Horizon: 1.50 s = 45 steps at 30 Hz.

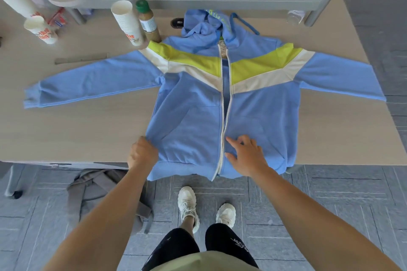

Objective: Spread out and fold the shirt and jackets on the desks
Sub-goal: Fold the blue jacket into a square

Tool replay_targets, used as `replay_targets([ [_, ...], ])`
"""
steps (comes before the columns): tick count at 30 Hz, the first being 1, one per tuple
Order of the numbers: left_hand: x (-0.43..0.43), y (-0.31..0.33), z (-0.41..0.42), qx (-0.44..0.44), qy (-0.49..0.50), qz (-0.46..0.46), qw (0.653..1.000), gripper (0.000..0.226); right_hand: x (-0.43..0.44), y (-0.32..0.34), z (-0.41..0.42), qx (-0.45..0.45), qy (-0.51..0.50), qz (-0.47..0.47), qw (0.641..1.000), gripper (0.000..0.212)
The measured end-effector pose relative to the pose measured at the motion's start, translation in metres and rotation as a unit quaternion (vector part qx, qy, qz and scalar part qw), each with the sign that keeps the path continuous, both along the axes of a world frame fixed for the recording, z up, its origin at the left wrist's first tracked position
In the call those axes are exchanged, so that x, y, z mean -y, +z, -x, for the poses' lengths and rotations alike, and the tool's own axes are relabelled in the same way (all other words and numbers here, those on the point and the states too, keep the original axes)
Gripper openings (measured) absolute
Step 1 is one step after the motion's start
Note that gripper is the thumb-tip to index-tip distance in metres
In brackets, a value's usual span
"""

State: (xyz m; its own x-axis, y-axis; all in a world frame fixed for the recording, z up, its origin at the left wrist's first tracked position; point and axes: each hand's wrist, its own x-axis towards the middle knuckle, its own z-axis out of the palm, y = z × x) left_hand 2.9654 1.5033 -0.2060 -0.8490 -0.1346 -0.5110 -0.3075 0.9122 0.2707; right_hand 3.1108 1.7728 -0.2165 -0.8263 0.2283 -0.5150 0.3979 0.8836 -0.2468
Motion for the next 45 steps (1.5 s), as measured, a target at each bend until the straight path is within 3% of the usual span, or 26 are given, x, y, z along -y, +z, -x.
replay_targets([
  [5,0.024,-0.005,-0.005,-0.019,0.026,-0.014,0.999,0.025,-0.004,0.003,-0.004,0.031,0.006,0.002,1.000,0.063],
  [8,0.030,-0.010,-0.011,-0.017,0.004,0.018,1.000,0.037,-0.001,0.004,-0.009,0.020,-0.006,-0.007,1.000,0.061],
  [12,0.006,-0.012,-0.043,-0.091,-0.162,0.115,0.976,0.046,0.019,0.002,-0.006,-0.014,-0.010,-0.037,0.999,0.052],
  [15,-0.027,-0.020,-0.069,-0.107,-0.309,0.047,0.944,0.037,0.032,-0.002,0.001,-0.010,-0.062,-0.022,0.998,0.053],
  [18,-0.061,-0.020,-0.084,-0.085,-0.405,-0.034,0.910,0.030,0.034,0.001,0.009,0.000,-0.118,0.014,0.993,0.034],
  [20,-0.082,-0.018,-0.089,-0.072,-0.441,-0.007,0.894,0.037,0.031,0.003,0.009,0.010,-0.154,0.051,0.987,0.023],
  [23,-0.103,-0.018,-0.086,-0.050,-0.428,0.046,0.901,0.051,0.022,0.006,0.005,-0.008,-0.218,0.134,0.967,0.031],
  [26,-0.110,-0.021,-0.080,-0.027,-0.422,0.043,0.905,0.043,0.015,0.019,0.000,-0.039,-0.232,0.162,0.958,0.026],
  [34,-0.102,-0.006,-0.069,0.051,-0.461,0.016,0.886,0.028,0.013,0.000,0.001,0.031,-0.128,0.123,0.984,0.041],
  [39,-0.102,0.002,-0.059,0.085,-0.444,-0.027,0.892,0.027,0.006,0.018,0.017,0.036,-0.121,0.091,0.988,0.026],
  [45,-0.121,0.016,-0.013,0.058,-0.432,-0.089,0.895,0.024,-0.018,0.061,0.054,-0.016,-0.147,0.071,0.986,0.019],
])
